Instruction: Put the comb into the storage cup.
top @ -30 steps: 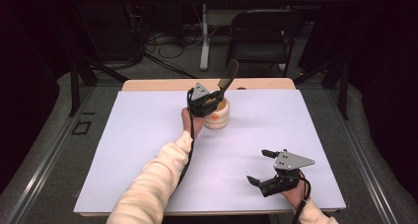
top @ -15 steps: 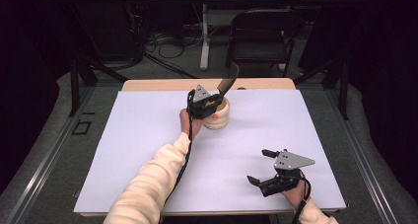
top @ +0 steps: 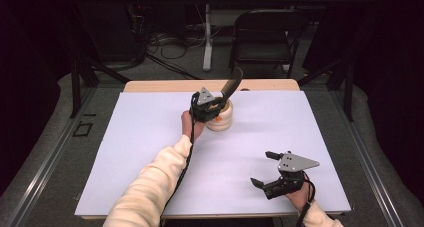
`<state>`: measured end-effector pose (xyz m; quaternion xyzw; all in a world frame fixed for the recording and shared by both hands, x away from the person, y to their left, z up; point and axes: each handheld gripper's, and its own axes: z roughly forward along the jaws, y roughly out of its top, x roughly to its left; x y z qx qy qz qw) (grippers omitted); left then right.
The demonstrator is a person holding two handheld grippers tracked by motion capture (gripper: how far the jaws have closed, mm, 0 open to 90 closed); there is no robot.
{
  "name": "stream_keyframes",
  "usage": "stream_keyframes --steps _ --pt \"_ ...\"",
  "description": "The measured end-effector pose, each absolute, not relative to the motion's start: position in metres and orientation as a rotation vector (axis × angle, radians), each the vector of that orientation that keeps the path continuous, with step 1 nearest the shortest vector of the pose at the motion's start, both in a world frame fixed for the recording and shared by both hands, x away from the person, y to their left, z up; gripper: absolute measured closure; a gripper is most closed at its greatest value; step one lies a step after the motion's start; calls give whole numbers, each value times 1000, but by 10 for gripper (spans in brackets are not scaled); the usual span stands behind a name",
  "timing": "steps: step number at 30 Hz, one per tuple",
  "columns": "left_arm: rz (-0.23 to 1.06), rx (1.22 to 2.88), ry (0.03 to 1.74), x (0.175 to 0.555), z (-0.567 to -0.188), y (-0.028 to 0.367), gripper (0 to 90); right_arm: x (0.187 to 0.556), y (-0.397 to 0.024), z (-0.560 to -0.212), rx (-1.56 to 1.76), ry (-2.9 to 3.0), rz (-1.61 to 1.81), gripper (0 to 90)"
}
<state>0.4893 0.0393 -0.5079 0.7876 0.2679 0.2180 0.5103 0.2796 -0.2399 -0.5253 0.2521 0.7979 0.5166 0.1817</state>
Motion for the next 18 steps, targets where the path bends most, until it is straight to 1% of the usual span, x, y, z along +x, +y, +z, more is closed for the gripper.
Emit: stream_keyframes --steps 6,9,11,13,15,18 --pt "525 1923 632 488 -506 39 708 279 -240 -525 710 2253 1459 0" --pt "510 1933 637 487 -505 41 628 280 -240 -525 710 2252 1459 0" --pt "493 1929 638 488 -504 43 557 280 -240 -525 711 2252 1460 0" --pt "502 1914 658 487 -502 46 498 280 -240 -525 712 2253 1458 0" --pt "516 1896 685 486 -499 49 408 280 -240 -525 711 2252 1459 0" --pt "528 1889 700 485 -495 53 332 280 -240 -525 711 2252 1459 0"
